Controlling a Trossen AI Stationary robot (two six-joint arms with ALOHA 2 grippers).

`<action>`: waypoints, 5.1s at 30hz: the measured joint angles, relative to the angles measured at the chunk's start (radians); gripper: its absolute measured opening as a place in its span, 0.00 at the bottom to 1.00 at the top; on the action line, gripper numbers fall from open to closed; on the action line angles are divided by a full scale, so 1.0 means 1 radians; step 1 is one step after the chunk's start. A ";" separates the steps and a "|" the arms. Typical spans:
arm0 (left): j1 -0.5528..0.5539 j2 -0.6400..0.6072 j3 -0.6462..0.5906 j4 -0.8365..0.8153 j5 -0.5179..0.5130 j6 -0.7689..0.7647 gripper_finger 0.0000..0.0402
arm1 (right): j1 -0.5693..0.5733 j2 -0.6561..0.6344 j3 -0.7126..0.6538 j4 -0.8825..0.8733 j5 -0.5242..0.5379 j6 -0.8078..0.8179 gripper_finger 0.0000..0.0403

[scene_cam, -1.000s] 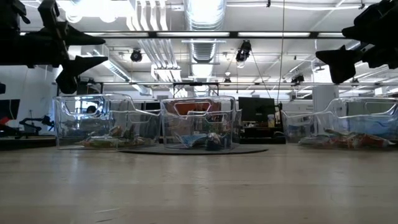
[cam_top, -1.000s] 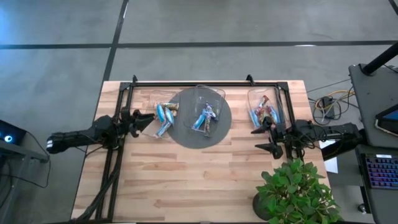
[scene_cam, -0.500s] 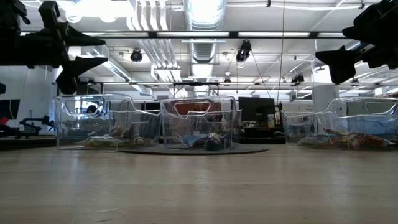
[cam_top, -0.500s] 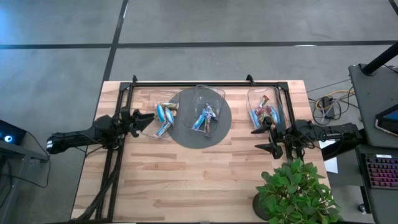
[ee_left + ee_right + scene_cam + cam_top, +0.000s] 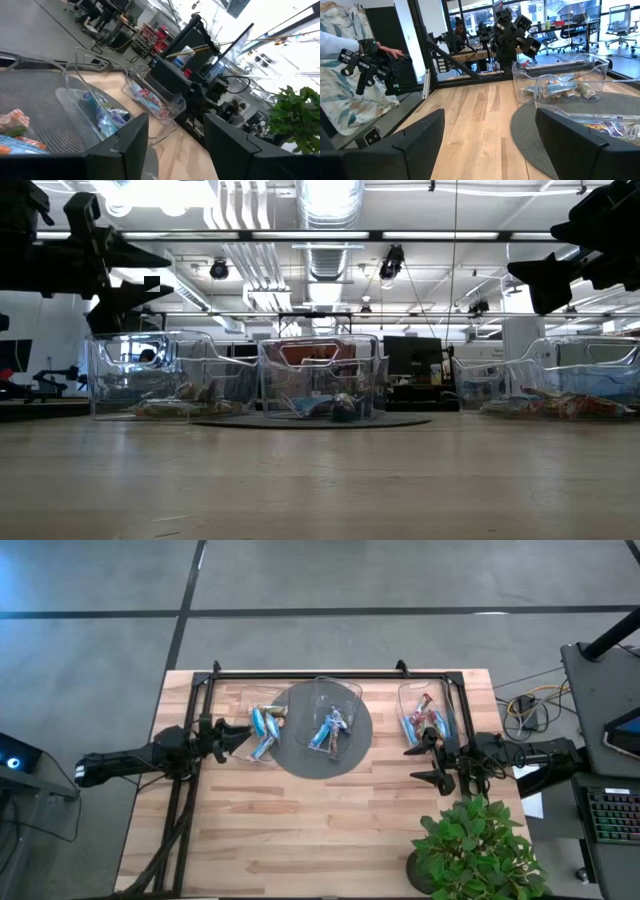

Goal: Pick and place Granola Bars by type
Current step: Return to Home Position

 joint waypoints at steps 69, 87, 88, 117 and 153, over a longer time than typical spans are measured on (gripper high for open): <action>-0.007 0.017 0.001 0.042 -0.001 -0.002 0.43 | 0.000 0.036 0.000 0.000 0.001 0.000 0.76; -0.004 0.022 0.001 0.017 -0.104 0.597 0.43 | 0.000 0.036 0.000 0.000 0.001 0.000 0.76; -0.004 0.022 0.001 0.015 -0.079 0.618 0.43 | 0.000 0.036 0.000 0.000 0.000 0.000 0.76; -0.006 0.034 0.001 -0.019 0.265 0.618 0.43 | 0.000 0.036 0.000 0.001 0.001 0.000 0.77; -0.006 0.034 0.001 -0.016 0.265 0.618 0.43 | 0.000 0.035 0.001 0.021 0.192 -0.265 0.75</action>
